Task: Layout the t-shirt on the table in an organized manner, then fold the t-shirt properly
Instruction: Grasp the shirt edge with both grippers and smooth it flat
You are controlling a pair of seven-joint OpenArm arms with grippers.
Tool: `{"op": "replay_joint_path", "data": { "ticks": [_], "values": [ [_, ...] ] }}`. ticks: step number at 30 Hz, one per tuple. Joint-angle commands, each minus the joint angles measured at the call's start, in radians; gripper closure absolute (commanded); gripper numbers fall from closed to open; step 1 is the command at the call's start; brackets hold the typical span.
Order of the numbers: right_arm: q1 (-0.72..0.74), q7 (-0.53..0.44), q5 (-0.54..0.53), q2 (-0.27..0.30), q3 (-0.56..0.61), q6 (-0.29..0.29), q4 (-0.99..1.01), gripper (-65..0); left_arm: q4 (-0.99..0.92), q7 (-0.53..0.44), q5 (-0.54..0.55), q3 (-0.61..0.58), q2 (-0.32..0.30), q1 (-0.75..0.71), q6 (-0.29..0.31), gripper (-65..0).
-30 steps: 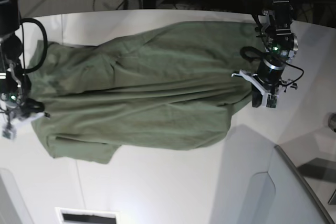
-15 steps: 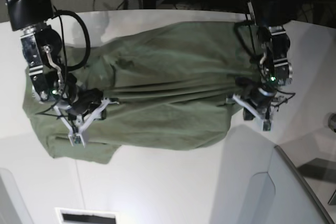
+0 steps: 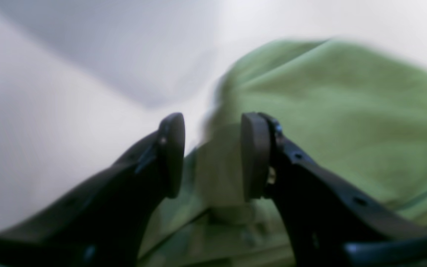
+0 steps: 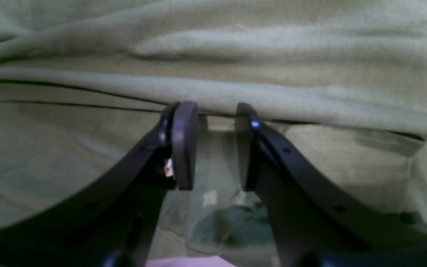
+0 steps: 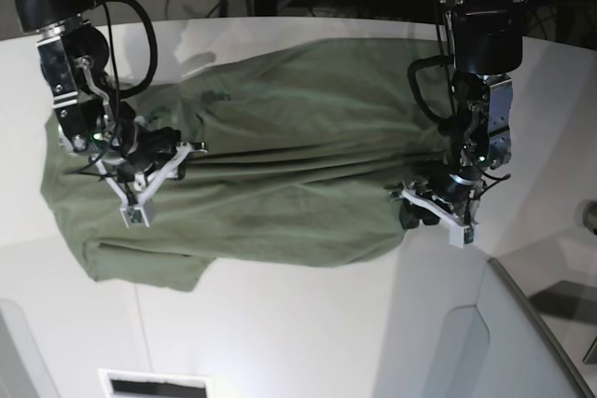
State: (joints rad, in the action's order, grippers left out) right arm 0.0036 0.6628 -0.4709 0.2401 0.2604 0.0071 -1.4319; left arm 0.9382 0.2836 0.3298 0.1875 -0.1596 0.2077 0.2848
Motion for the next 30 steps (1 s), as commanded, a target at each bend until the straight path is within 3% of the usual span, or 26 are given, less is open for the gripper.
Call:
{"op": "replay_joint_path", "data": {
  "ticks": [1, 3, 9, 13, 19, 30],
  "values": [
    [0.017, -0.016, -0.007, 0.006, 0.0, -0.003, -0.016, -17.6, 0.014, -0.022, 0.042, 0.0, -0.019, 0.017, -0.006, -25.0],
    [0.016, -0.015, -0.007, 0.006, 0.001, -0.005, -0.013, -17.6, 0.011, -0.022, 0.091, 0.002, -0.021, 0.019, -0.006, -25.0],
    [0.005, -0.016, -0.007, 0.006, 0.001, -0.006, -0.013, -17.6, -0.075, -0.068, 0.093, -0.001, -0.018, 0.074, -0.006, -25.0],
    [0.003, -0.015, -0.005, 0.006, 0.001, -0.006, -0.011, -17.6, -0.12, -0.077, 0.102, -0.099, -0.013, 0.109, -0.006, -25.2],
    [0.003, -0.015, -0.005, 0.008, 0.001, -0.006, -0.01, -17.6, -0.087, -0.077, 0.101, -0.124, -0.002, 0.103, -0.006, -24.7],
    [0.003, -0.015, -0.005, 0.034, 0.003, -0.006, -0.01, -17.6, 0.011, -0.073, 0.098, -0.122, -0.039, 0.074, -0.006, -25.3]
  ]
}}
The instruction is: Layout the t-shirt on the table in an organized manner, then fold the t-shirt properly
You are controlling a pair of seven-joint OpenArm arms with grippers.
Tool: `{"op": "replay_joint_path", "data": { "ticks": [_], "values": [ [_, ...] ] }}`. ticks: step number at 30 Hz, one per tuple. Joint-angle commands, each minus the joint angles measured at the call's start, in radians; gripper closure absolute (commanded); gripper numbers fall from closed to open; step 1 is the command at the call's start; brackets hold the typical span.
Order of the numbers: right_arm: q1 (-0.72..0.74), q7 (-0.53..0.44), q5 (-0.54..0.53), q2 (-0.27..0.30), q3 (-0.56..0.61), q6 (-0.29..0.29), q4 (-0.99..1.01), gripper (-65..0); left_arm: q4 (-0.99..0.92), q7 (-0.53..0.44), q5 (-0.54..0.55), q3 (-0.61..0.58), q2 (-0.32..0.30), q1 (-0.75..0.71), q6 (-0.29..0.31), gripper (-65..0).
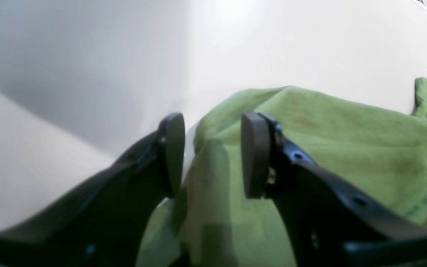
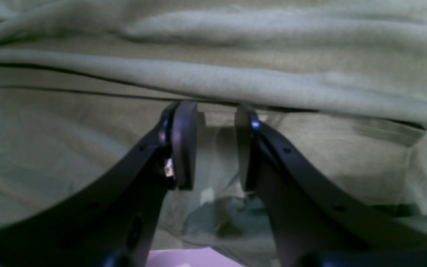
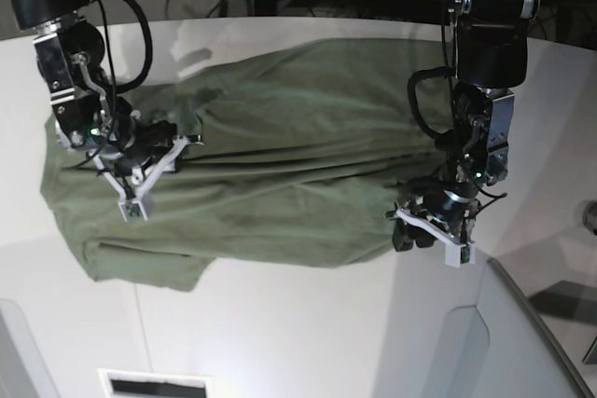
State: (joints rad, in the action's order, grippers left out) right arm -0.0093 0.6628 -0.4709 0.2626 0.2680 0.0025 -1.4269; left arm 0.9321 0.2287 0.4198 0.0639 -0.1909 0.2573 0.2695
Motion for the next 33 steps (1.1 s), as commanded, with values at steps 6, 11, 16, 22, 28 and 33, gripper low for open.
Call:
{"op": "replay_joint_path", "data": {
  "ticks": [6, 11, 16, 22, 28, 33],
  "values": [
    [0.016, -0.015, -0.005, 0.01, -0.005, -0.003, -0.013, -17.6, 0.015, -0.015, 0.006, -0.003, -0.008, 0.024, 0.009, -53.2],
    [0.006, -0.015, -0.005, 0.011, -0.005, -0.003, -0.013, -17.6, -0.069, -0.021, 0.006, -0.011, 0.0, 0.061, 0.009, -60.9],
    [0.002, -0.015, -0.005, 0.011, -0.005, -0.003, -0.013, -17.6, -0.235, -0.021, 0.006, -0.012, 0.034, 0.144, 0.009, -60.7],
    [0.002, -0.015, -0.005, 0.011, -0.005, -0.003, -0.013, -17.6, -0.247, -0.022, 0.004, -0.011, 0.055, 0.161, 0.009, -29.9],
    [0.001, -0.015, -0.005, 0.01, -0.005, -0.003, -0.013, -17.6, -0.222, -0.022, 0.004, -0.014, 0.055, 0.165, 0.009, 0.0],
    [0.002, -0.015, -0.005, 0.01, -0.005, -0.003, -0.005, -17.6, 0.003, -0.015, 0.003, -0.212, 0.023, 0.083, 0.004, 0.0]
  ]
}}
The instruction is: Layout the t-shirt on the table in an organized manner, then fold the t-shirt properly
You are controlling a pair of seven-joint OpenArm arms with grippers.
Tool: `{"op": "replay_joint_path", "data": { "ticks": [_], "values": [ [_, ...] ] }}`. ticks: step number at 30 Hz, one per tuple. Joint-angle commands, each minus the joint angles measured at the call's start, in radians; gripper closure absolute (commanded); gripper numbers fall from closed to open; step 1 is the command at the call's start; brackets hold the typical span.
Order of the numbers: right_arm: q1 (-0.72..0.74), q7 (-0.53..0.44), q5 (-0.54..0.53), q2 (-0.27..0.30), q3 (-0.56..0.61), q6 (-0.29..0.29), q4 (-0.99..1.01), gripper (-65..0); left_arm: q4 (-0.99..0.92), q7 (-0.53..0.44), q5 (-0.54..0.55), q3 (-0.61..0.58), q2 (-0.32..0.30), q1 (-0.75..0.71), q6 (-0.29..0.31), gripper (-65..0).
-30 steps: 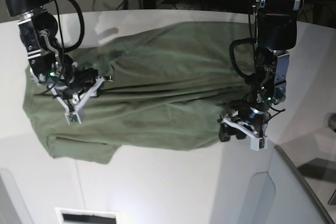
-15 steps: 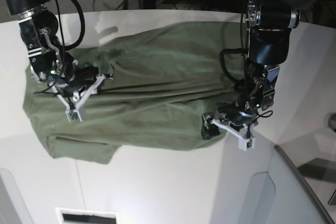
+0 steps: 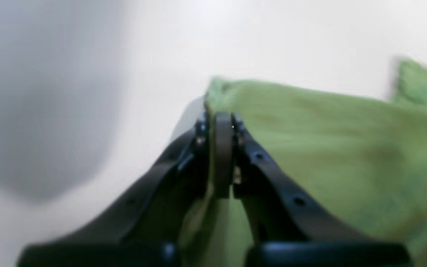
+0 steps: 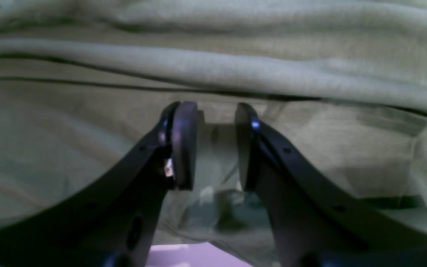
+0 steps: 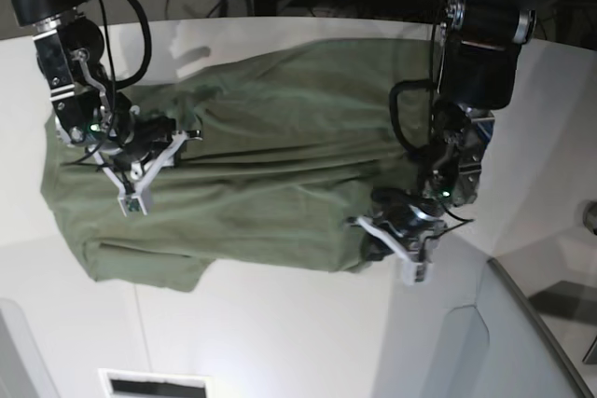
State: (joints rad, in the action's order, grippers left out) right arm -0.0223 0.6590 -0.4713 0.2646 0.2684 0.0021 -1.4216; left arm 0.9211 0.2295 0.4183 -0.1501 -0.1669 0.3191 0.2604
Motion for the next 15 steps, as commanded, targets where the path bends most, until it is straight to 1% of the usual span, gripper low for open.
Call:
{"op": "replay_joint_path", "data": {
  "ticks": [1, 3, 5, 8, 9, 10, 12, 15],
  "values": [
    [0.017, -0.011, -0.005, 0.006, -0.005, -0.003, -0.002, -17.6, 0.06, -0.015, 0.004, -0.035, -0.009, -0.005, 0.014, 0.0],
    [0.02, -0.014, -0.005, 0.003, -0.005, -0.003, 0.021, -17.6, 0.122, -0.015, 0.004, -0.101, -0.01, -0.039, 0.012, 0.0],
    [0.022, -0.015, -0.005, 0.003, -0.005, -0.003, 0.038, -17.6, 0.161, -0.014, -0.035, -0.156, -0.01, -0.076, -0.002, 0.0],
    [0.022, -0.015, -0.005, 0.002, -0.005, -0.003, 0.043, -17.6, 0.194, -0.017, -0.209, -0.253, -0.006, -0.128, -0.095, 0.0],
    [0.022, -0.015, -0.005, 0.002, -0.005, -0.003, 0.043, -17.6, 0.2, -0.02, -0.263, -0.285, -0.004, -0.145, -0.112, 0.0],
    [0.022, -0.015, -0.005, 0.002, -0.005, -0.003, 0.043, -17.6, 0.211, -0.02, -0.315, -0.316, -0.003, -0.16, -0.123, 0.0],
    [0.023, -0.015, -0.005, 0.002, -0.005, -0.003, 0.043, -17.6, 0.235, -0.02, -0.405, -0.355, 0.011, -0.189, -0.126, 0.0],
    [0.023, -0.015, -0.005, 0.002, -0.005, -0.003, 0.043, -17.6, 0.269, -0.02, -0.531, -0.372, 0.031, -0.237, -0.126, 0.0]
  ]
}}
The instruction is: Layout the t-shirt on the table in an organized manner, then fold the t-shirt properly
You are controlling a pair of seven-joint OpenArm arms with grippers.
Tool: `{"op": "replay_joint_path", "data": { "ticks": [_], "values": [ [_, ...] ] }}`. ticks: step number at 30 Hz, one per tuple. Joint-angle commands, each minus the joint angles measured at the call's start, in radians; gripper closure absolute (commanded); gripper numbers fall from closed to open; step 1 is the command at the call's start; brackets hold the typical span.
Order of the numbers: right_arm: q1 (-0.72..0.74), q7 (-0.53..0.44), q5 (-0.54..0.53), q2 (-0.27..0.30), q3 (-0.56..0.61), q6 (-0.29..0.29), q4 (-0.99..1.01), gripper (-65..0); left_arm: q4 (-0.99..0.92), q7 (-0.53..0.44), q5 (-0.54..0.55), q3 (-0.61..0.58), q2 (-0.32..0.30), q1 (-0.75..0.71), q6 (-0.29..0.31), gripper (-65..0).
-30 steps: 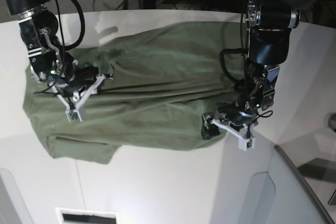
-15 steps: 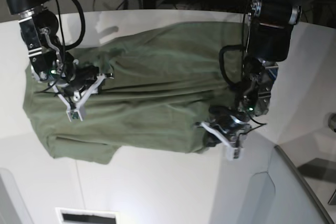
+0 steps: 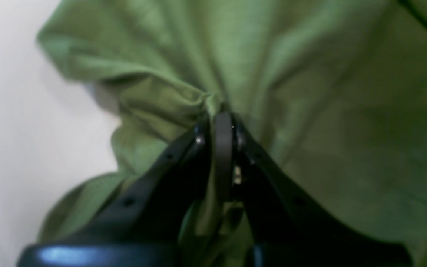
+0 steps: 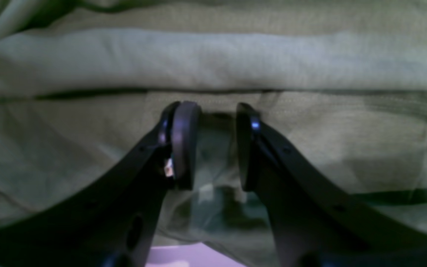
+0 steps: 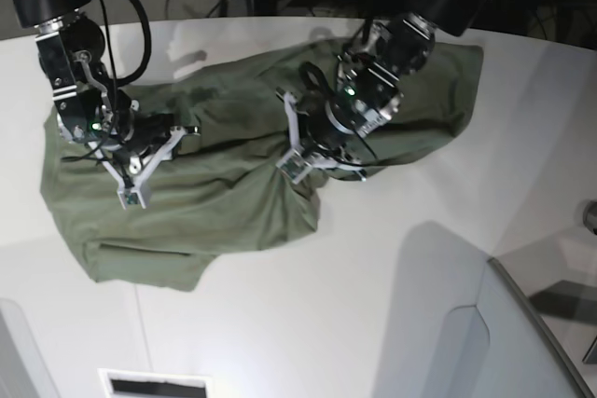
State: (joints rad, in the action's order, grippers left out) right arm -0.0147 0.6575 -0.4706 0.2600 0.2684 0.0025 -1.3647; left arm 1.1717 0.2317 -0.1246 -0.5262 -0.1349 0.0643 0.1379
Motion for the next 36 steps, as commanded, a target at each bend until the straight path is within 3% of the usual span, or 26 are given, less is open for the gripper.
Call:
{"op": "replay_joint_path", "data": {
  "ticks": [1, 6, 17, 25, 32, 34, 36],
  "values": [
    [0.015, -0.014, -0.006, 0.006, -0.005, -0.003, -0.014, -17.6, 0.032, -0.022, -0.033, 0.004, 0.008, 0.001, -0.004, 0.0],
    [0.015, -0.014, -0.006, 0.006, -0.005, -0.003, -0.014, -17.6, 0.127, -0.024, -0.203, 0.016, 0.051, -0.054, -0.004, 0.0],
    [0.015, -0.014, -0.006, 0.006, -0.005, -0.003, -0.014, -17.6, 0.325, -0.016, -0.217, -0.019, 0.048, -0.074, -0.002, 0.0],
    [0.015, -0.014, -0.006, 0.006, -0.005, -0.003, -0.014, -17.6, 0.29, -0.016, -0.217, -0.256, -0.045, -0.085, -0.002, 0.0],
    [0.017, -0.014, -0.006, 0.006, -0.005, -0.003, -0.014, -17.6, 0.299, -0.015, -0.212, -0.275, -0.082, -0.087, -0.002, 0.0],
    [0.017, -0.014, -0.006, 0.006, -0.005, -0.003, -0.014, -17.6, 0.322, -0.015, -0.209, -0.282, -0.087, -0.088, -0.002, -15.0],
    [0.019, -0.014, -0.006, 0.006, -0.005, -0.003, -0.014, -17.6, 0.35, -0.015, -0.211, -0.275, -0.087, -0.106, -0.002, -25.7]
  ]
}}
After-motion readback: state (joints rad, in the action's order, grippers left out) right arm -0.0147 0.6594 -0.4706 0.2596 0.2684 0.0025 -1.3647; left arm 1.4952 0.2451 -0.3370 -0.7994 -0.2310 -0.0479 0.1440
